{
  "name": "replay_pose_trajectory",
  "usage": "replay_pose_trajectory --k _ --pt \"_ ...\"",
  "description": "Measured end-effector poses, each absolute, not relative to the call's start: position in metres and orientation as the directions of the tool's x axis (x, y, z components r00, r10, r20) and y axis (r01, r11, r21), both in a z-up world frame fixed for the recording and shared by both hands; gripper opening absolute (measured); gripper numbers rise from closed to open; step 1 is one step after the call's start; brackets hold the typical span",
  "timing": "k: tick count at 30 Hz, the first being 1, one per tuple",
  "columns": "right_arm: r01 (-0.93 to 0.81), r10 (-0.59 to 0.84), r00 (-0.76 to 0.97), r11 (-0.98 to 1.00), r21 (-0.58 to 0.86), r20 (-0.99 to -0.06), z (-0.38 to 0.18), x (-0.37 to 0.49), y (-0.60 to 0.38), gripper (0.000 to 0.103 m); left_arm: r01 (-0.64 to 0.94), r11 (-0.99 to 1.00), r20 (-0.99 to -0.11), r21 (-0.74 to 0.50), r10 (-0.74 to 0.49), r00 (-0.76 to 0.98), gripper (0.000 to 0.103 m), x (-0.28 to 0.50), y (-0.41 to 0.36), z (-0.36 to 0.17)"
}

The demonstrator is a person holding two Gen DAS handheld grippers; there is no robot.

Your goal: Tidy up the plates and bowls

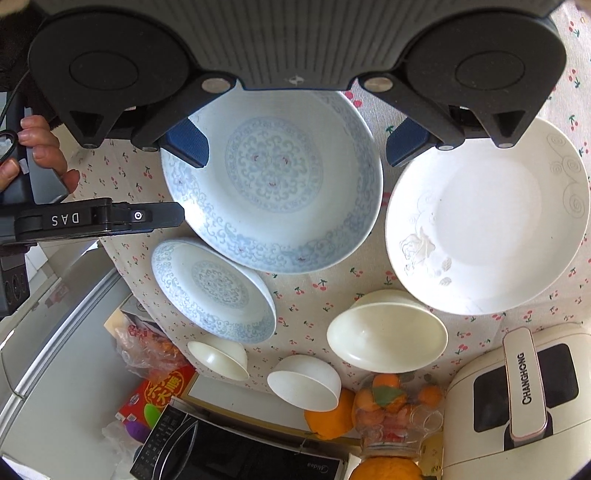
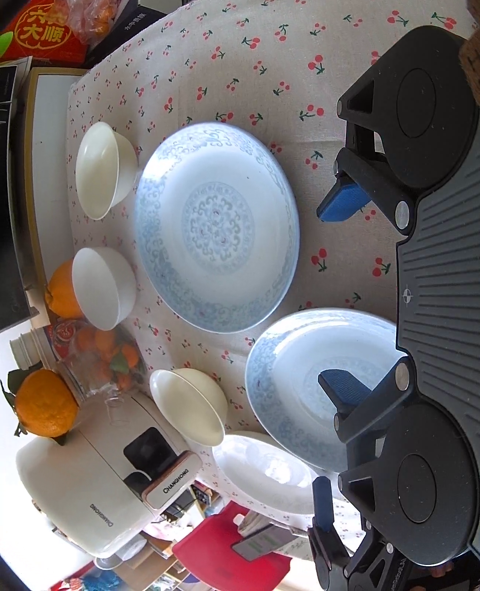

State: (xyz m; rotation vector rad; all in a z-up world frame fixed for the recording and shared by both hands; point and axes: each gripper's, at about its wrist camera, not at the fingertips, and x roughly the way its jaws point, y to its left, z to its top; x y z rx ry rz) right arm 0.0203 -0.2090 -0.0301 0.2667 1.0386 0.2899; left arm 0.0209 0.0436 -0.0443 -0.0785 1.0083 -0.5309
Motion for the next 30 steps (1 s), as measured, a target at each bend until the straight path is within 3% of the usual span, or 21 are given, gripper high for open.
replay_pose_trajectory --k 9,19,22,24,30 --pt "-0.145 0.391 0.459 0.919 0.366 -0.798 -0.039 0.017 -0.192 0.089 0.316 0.867 -0.806 -0.385 -0.483 0.343 0.093 0.023 0.051 -0.059" --pt "-0.156 0.416 0.447 0.908 0.388 -0.792 -0.046 0.014 -0.183 0.088 0.257 0.87 -0.807 -0.42 -0.488 0.332 0.06 0.025 0.056 -0.066" --pt "-0.15 0.42 0.453 0.905 0.397 -0.786 -0.047 0.014 -0.183 0.086 0.247 0.875 -0.81 -0.417 -0.481 0.336 0.056 0.025 0.057 -0.066" --pt "-0.149 0.422 0.462 0.904 0.401 -0.78 -0.048 0.014 -0.184 0.081 0.242 0.877 -0.81 -0.416 -0.478 0.339 0.054 0.026 0.058 -0.067" --pt "-0.137 0.415 0.467 0.906 0.4 -0.781 -0.051 0.017 -0.184 0.052 0.228 0.884 -0.813 -0.409 -0.466 0.349 0.043 0.026 0.062 -0.067"
